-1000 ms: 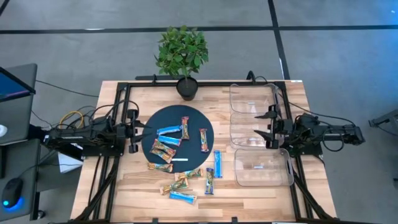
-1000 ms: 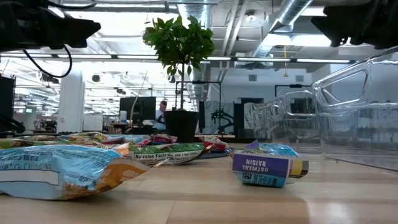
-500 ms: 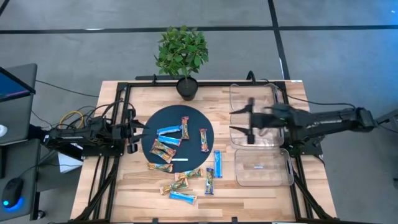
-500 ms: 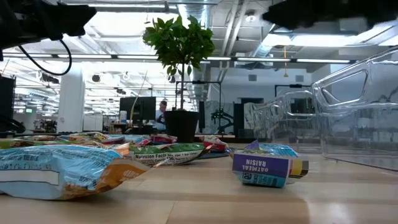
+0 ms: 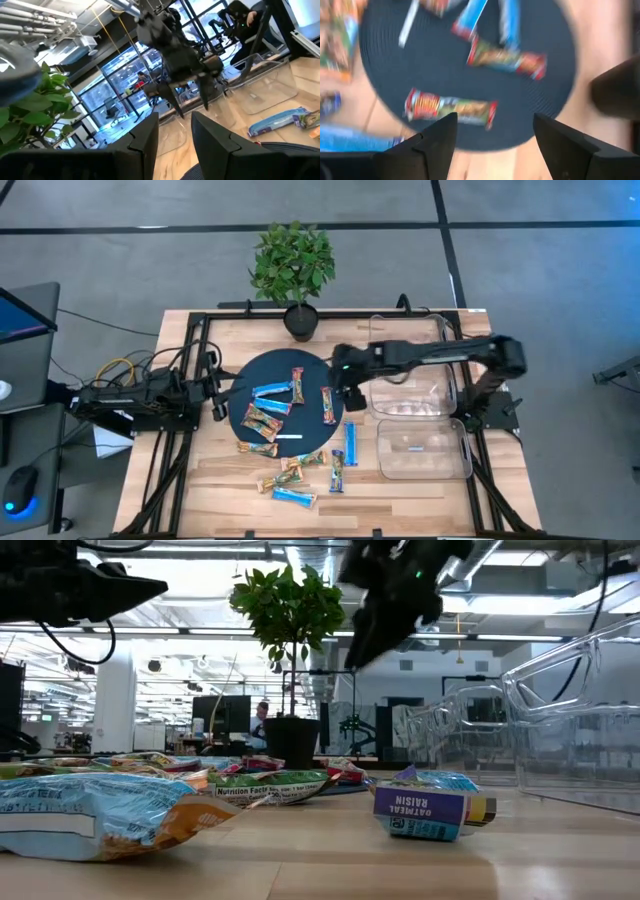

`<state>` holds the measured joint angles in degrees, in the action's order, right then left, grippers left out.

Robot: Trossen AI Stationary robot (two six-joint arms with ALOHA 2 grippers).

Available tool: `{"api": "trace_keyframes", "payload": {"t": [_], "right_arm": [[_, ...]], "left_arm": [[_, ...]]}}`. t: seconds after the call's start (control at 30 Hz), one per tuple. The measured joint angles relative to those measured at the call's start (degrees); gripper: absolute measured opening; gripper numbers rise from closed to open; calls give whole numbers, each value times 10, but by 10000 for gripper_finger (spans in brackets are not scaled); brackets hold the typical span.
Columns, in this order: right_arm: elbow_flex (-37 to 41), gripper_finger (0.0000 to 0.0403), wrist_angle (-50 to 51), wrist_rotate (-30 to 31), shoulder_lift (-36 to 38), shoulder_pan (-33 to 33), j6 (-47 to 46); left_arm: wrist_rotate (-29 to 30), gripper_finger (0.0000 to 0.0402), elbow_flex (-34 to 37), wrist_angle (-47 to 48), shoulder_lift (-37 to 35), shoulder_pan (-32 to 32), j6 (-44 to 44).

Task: Pick and place Granola Bars by type
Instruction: Put the red granola bar into the top transparent bin

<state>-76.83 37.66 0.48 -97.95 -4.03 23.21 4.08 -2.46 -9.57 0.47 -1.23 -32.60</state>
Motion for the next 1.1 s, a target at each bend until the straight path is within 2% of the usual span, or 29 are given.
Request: {"api": "trace_keyframes", "payload": {"t": [0.13,0.27,0.43,0.67,0.8,1.1], "right_arm": [[-28,255,35,0,-59,0,35],[-33,255,37,-1,-81,4,54],[-33,255,31,-2,-82,6,72],[-21,255,-13,-6,-82,34,183],[-4,255,-26,-6,-82,44,203],[34,255,-65,25,-89,60,302]], "left_arm": [[-2,112,0,-2,0,0,8],[-2,112,0,-2,0,0,20],[-2,112,0,1,0,0,24],[-2,112,0,2,0,0,24],[-2,112,0,2,0,0,24],[-2,112,0,-2,0,0,23]]}}
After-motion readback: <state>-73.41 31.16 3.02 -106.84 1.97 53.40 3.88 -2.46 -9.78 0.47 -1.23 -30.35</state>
